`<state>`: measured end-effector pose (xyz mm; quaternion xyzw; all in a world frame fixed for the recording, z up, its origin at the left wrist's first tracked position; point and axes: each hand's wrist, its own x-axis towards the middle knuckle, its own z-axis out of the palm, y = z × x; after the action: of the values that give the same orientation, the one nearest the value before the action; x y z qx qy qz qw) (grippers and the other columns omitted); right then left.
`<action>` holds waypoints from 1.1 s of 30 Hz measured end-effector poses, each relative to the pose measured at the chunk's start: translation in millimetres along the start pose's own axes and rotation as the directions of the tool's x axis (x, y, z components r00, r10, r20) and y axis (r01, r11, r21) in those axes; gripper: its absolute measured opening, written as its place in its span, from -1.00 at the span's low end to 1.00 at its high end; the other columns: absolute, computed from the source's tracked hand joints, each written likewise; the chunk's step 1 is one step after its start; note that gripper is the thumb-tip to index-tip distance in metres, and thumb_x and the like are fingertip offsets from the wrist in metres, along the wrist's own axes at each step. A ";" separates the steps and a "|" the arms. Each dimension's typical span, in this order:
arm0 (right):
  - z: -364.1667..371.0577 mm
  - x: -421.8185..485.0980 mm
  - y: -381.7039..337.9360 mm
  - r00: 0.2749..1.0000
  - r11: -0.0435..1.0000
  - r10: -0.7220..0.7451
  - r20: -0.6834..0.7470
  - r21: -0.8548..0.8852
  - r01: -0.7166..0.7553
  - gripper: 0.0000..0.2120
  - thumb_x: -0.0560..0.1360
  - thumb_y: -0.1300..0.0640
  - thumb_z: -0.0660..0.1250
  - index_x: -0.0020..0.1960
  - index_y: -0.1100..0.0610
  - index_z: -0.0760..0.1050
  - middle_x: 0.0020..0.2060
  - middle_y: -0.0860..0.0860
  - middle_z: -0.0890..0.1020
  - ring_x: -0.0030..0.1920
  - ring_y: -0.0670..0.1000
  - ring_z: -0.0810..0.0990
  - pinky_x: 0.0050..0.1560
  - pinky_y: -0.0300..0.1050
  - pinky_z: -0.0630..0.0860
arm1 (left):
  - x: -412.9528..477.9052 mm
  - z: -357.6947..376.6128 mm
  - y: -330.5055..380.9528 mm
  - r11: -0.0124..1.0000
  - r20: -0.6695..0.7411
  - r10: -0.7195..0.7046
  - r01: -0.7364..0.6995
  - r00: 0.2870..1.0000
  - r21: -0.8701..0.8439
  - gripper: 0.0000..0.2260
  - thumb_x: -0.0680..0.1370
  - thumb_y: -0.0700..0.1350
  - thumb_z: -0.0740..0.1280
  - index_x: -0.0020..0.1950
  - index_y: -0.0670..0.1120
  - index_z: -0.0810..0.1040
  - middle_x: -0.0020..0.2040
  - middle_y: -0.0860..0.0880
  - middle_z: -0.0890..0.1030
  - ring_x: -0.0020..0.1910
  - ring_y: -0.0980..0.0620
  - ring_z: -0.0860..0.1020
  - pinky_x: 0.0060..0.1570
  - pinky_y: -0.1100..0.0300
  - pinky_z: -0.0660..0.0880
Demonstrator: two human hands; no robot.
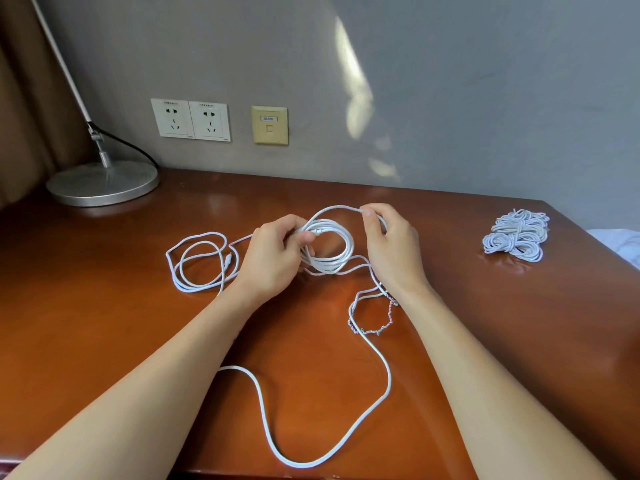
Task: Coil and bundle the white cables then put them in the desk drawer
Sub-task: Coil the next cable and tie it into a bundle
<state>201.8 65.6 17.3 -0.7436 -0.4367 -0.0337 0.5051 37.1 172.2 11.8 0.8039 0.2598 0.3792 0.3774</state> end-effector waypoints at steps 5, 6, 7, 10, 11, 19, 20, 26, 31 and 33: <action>-1.7 0.5 2.6 0.999 0.999 0.038 0.033 -0.022 -0.037 -0.91 0.69 -0.01 0.26 0.11 -0.02 0.50 -0.24 -0.19 0.52 -0.16 -0.11 0.53 -0.23 -0.27 0.39 | 0.9 0.7 3.4 0.970 -0.052 -0.134 0.121 0.990 -0.211 -0.86 0.69 -0.11 0.30 0.05 -0.09 0.64 -0.23 -0.04 0.70 -0.27 -0.03 0.69 -0.23 0.07 0.67; -1.1 0.3 2.8 0.998 0.999 0.033 0.053 -0.032 -0.032 -0.90 0.68 -0.03 0.28 0.09 -0.02 0.52 -0.29 -0.17 0.52 -0.20 -0.11 0.55 -0.23 -0.25 0.40 | 1.0 1.0 3.6 0.962 -0.074 -0.160 0.138 0.984 -0.234 -0.85 0.70 -0.11 0.29 0.04 -0.09 0.64 -0.22 -0.05 0.70 -0.27 -0.04 0.70 -0.24 0.06 0.67; -0.3 0.1 2.4 0.997 0.999 0.024 0.079 -0.043 -0.021 -0.89 0.67 -0.04 0.30 0.08 -0.03 0.55 -0.32 -0.15 0.54 -0.22 -0.11 0.56 -0.22 -0.23 0.43 | 1.7 1.2 3.6 0.956 -0.098 -0.182 0.152 0.978 -0.252 -0.85 0.70 -0.11 0.28 0.05 -0.10 0.63 -0.22 -0.07 0.70 -0.28 -0.05 0.70 -0.26 0.06 0.67; 2.7 -2.6 -0.8 0.985 0.997 -0.015 0.172 -0.078 0.029 -0.89 0.66 -0.03 0.32 0.08 -0.04 0.60 -0.38 -0.12 0.57 -0.26 -0.11 0.60 -0.15 -0.18 0.52 | 4.0 -0.1 2.0 0.933 -0.144 -0.252 0.200 0.957 -0.299 -0.83 0.70 -0.10 0.28 0.08 -0.15 0.62 -0.19 -0.13 0.71 -0.29 -0.04 0.70 -0.30 0.07 0.63; 3.3 -3.4 -2.0 0.980 0.996 -0.027 0.199 -0.081 0.044 -0.89 0.65 -0.03 0.33 0.07 -0.04 0.60 -0.39 -0.12 0.58 -0.26 -0.10 0.61 -0.10 -0.17 0.56 | 4.9 -0.5 1.7 0.924 -0.154 -0.279 0.221 0.948 -0.312 -0.82 0.70 -0.09 0.28 0.10 -0.16 0.62 -0.18 -0.14 0.71 -0.29 -0.05 0.71 -0.30 0.07 0.62; 2.5 -7.1 -7.9 0.925 0.992 -0.058 0.375 -0.085 0.097 -0.83 0.60 -0.14 0.38 0.08 -0.08 0.65 -0.29 -0.15 0.67 -0.17 -0.14 0.67 -0.02 -0.15 0.62 | 6.9 -1.5 6.2 0.774 -0.165 -0.489 0.339 0.857 -0.535 -0.80 0.69 -0.11 0.31 0.02 -0.21 0.64 -0.32 -0.08 0.65 -0.42 0.02 0.63 -0.36 0.20 0.60; 2.4 -7.7 -8.9 0.919 0.991 -0.059 0.389 -0.089 0.102 -0.83 0.60 -0.14 0.38 0.08 -0.08 0.65 -0.27 -0.15 0.68 -0.16 -0.14 0.67 -0.02 -0.16 0.63 | 6.9 -1.9 6.4 0.761 -0.158 -0.497 0.341 0.853 -0.551 -0.80 0.69 -0.11 0.31 0.02 -0.21 0.64 -0.29 -0.10 0.65 -0.42 0.03 0.63 -0.35 0.20 0.61; -0.2 -10.5 -15.3 0.894 0.990 -0.108 0.434 -0.034 0.136 -0.90 0.63 -0.01 0.37 0.08 -0.07 0.64 -0.33 -0.11 0.63 -0.26 -0.20 0.59 -0.26 -0.37 0.45 | 10.4 -2.9 0.8 0.803 -0.221 -0.503 0.357 0.835 -0.478 -0.79 0.68 -0.08 0.33 0.00 -0.20 0.63 -0.38 -0.04 0.67 -0.41 -0.04 0.66 -0.23 0.06 0.69; 0.5 -12.2 -17.9 0.882 0.986 -0.145 0.449 -0.010 0.167 -0.86 0.64 0.02 0.37 0.15 -0.07 0.67 -0.32 -0.18 0.58 -0.23 -0.25 0.55 -0.30 -0.41 0.42 | 11.4 -3.7 -0.5 0.778 -0.233 -0.549 0.389 0.803 -0.493 -0.81 0.67 -0.07 0.34 0.01 -0.18 0.64 -0.37 -0.05 0.67 -0.39 -0.02 0.67 -0.19 0.08 0.69; 1.7 -13.1 -18.7 0.872 0.983 -0.159 0.463 -0.012 0.186 -0.85 0.63 0.01 0.38 0.16 -0.06 0.68 -0.33 -0.21 0.55 -0.22 -0.28 0.53 -0.27 -0.40 0.41 | 11.1 -3.6 0.2 0.753 -0.214 -0.570 0.399 0.793 -0.524 -0.82 0.67 -0.09 0.33 0.03 -0.18 0.64 -0.33 -0.07 0.68 -0.40 0.00 0.67 -0.22 0.12 0.68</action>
<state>180.3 60.9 23.5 -0.7023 -0.6073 0.0861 0.3612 40.6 181.3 18.1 0.5120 0.4316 0.4565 0.5858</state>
